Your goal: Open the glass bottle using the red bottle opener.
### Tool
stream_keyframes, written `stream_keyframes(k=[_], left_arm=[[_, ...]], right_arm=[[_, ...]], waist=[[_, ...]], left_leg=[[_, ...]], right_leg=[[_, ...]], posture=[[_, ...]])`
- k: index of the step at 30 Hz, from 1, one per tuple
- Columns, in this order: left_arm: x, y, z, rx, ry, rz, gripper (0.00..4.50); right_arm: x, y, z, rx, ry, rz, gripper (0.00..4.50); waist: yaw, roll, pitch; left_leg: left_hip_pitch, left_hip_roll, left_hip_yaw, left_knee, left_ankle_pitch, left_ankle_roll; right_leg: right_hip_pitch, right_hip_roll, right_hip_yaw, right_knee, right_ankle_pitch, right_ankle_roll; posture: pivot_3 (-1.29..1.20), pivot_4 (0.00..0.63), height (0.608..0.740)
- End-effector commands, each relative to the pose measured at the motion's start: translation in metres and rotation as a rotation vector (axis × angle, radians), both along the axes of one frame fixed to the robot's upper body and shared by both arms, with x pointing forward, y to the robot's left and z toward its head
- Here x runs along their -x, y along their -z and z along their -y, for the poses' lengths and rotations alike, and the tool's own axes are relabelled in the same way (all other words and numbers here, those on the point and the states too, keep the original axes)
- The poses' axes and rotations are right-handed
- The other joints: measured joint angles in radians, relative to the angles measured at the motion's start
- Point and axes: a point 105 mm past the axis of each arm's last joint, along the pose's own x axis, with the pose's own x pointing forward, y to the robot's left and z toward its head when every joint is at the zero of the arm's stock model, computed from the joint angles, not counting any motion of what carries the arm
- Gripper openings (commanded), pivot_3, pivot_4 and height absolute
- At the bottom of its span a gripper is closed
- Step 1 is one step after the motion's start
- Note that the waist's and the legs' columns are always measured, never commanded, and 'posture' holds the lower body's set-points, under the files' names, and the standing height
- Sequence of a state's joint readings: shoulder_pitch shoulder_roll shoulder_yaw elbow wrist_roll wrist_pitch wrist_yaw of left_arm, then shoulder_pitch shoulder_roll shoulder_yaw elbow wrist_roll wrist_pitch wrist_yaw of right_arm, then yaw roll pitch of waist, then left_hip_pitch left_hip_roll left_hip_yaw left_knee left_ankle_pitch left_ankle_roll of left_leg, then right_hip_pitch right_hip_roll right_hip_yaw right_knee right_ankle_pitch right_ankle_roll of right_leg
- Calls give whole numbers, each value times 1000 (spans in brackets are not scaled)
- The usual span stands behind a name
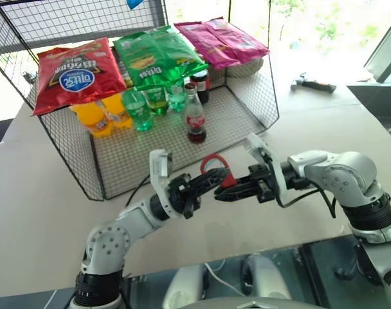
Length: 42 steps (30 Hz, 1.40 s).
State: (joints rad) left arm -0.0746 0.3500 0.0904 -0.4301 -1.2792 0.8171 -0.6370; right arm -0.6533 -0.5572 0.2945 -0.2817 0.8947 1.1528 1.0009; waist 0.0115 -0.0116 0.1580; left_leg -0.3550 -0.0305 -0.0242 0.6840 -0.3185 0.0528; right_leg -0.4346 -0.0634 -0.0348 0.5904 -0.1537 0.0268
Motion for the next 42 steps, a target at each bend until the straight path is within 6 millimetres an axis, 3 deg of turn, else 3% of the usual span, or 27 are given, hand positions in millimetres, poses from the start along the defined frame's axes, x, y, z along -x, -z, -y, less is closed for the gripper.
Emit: stream_keyframes(k=[1,6,7,11,15,20,27,42], left_arm=[[-6,-4,-12,-15,-85,40,1950],[-12,2,-19,-69,-183,57,4326],[-11,3,-21,-76,-195,60,4458],[-30,7,-44,-253,-485,231,4458],[-64,16,-65,-493,-771,382,4458],[-91,1,-66,-509,-890,502,4458],[-119,-2,-58,-551,-944,598,4458],[-179,4,-27,-572,-870,596,4458]], right_arm=[[9,2,-4,1,-49,26,0],[-13,41,12,141,99,89,0],[-18,45,15,151,139,102,0],[-63,51,40,127,483,233,0],[-88,42,52,98,683,383,0],[-112,15,58,-34,932,469,0],[-124,-3,69,-86,1090,556,0],[-113,2,51,-111,1072,560,0]], waist=[[0,0,0],[4,0,0],[3,0,0],[3,0,0],[5,0,0],[5,0,0],[3,0,0],[1,0,0]], left_leg=[[-1,0,0,0,0,0],[-7,-1,-1,1,0,-1],[-7,-2,-1,2,0,-1],[-8,-1,0,1,0,-1],[-8,-2,2,1,1,-2],[-8,-1,1,1,2,-3],[-10,-2,1,0,2,-3],[-10,-2,1,1,2,-3]], right_leg=[[0,0,0,0,0,0],[-5,-1,-1,0,0,0],[-6,-2,-1,0,0,0],[-6,-2,0,0,0,0],[-7,-2,2,0,1,0],[-7,-1,0,1,4,2],[-10,-1,0,1,4,3],[-10,0,-2,3,5,3]], posture=[[0,150,735],[0,150,735],[0,150,735],[0,150,735],[0,150,735],[0,150,735],[0,150,735],[0,150,735]])
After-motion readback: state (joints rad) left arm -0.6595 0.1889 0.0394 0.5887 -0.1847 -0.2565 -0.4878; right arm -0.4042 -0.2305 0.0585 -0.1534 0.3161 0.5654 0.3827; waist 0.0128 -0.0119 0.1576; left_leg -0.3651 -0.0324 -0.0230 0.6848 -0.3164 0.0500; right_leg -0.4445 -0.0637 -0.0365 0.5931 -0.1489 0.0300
